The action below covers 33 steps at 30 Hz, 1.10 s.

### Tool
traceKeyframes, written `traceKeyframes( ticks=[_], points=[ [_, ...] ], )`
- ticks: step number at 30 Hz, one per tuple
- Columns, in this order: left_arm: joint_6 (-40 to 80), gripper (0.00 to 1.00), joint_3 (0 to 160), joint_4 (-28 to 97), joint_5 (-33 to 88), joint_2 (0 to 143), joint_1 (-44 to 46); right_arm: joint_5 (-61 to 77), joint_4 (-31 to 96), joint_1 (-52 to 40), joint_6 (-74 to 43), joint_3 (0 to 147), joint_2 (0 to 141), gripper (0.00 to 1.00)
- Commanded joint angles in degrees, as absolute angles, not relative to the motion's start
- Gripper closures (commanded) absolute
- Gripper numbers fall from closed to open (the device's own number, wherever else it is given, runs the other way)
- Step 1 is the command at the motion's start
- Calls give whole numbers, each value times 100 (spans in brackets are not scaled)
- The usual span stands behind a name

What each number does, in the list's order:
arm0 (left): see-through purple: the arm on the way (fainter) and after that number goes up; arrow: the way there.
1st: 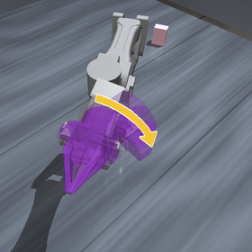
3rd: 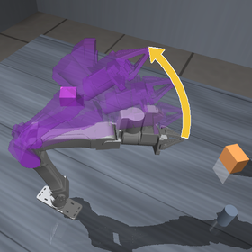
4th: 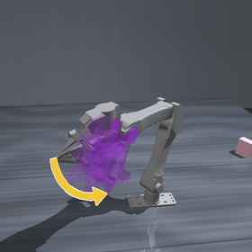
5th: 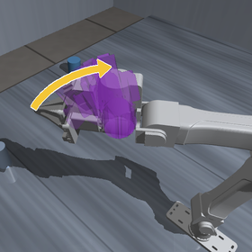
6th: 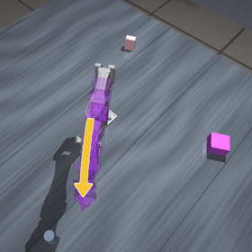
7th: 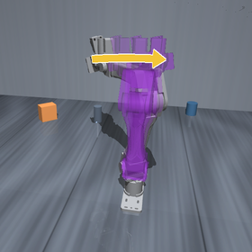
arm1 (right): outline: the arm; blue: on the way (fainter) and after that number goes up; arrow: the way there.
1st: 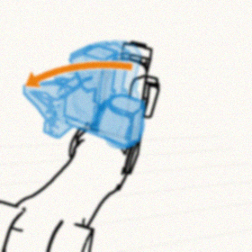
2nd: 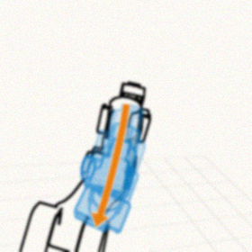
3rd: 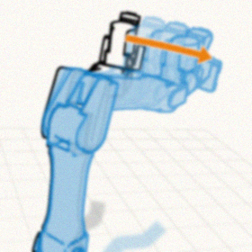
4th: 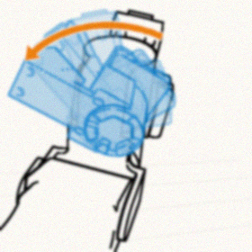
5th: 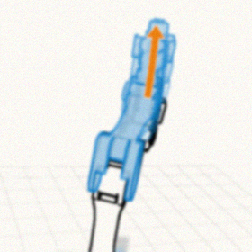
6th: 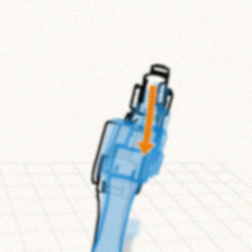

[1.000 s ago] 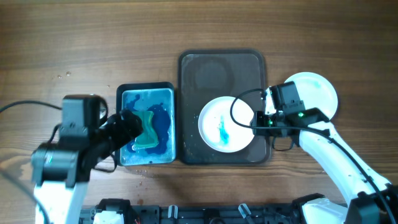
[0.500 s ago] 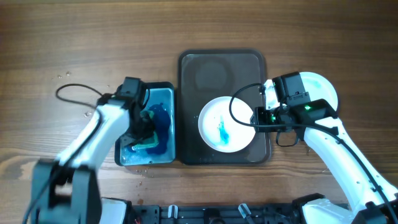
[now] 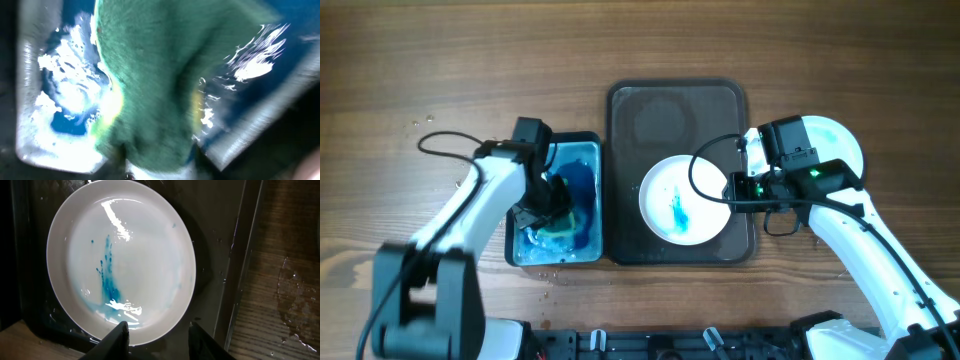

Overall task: Clean dirty plates on tray and stack at the side
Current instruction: 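Grasp the sponge in the basin with the left gripper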

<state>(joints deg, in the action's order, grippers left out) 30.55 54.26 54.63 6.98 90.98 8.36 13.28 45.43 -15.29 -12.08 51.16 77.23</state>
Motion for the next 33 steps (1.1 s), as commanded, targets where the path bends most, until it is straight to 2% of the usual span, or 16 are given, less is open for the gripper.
traceKeyframes(
  ticks=[1,4,7,11,12,13,14,15,19,20,23,25,27,29,30,33],
  points=[
    [2869,40,5627,5395,349,8512,803,1420,4541,-1509,-1216,5207,7651,60],
    [2869,40,5561,5205,-360,8558,814,1420,4521,-1509,-1221,5207,7651,60],
    [2869,39,5284,4676,-484,8713,814,1420,4523,-1509,-1221,5205,7651,61],
    [2873,51,4595,3612,-405,9157,814,1422,4530,-1509,-1302,5205,7651,61],
    [2869,57,4480,3430,-403,9262,814,1422,4530,-1509,-1378,5207,7651,61],
    [2869,68,4403,3306,-447,9362,814,1422,4530,-1509,-1393,5207,7651,60],
    [2871,84,4388,3271,-493,9435,805,1422,4525,-1509,-1393,5205,7651,61],
    [2871,96,4401,3251,-504,9465,794,1422,4519,-1509,-1391,5207,7651,61],
    [2873,96,4733,3568,-497,9347,757,1422,4508,-1509,-1396,5207,7651,61],
    [2873,92,4886,3741,-499,9284,757,1422,4510,-1509,-1391,5205,7651,61],
    [2871,55,5404,4399,-255,9045,760,1420,4515,-1509,-1391,5205,7651,61],
    [2871,41,5671,4816,-5,8890,760,1420,4525,-1509,-1391,5205,7651,61],
    [2871,35,5778,5085,108,8768,760,1417,4530,-1509,-1391,5205,7651,61],
    [2871,32,5776,5262,104,8720,760,1387,4530,-1509,-1389,5205,7651,60],
    [2871,34,5763,5398,102,8722,760,1341,4532,-1509,-1391,5205,7651,60],
    [2873,49,5516,5483,99,8722,766,1024,4534,-1509,-1441,5205,7651,60]
  ],
)
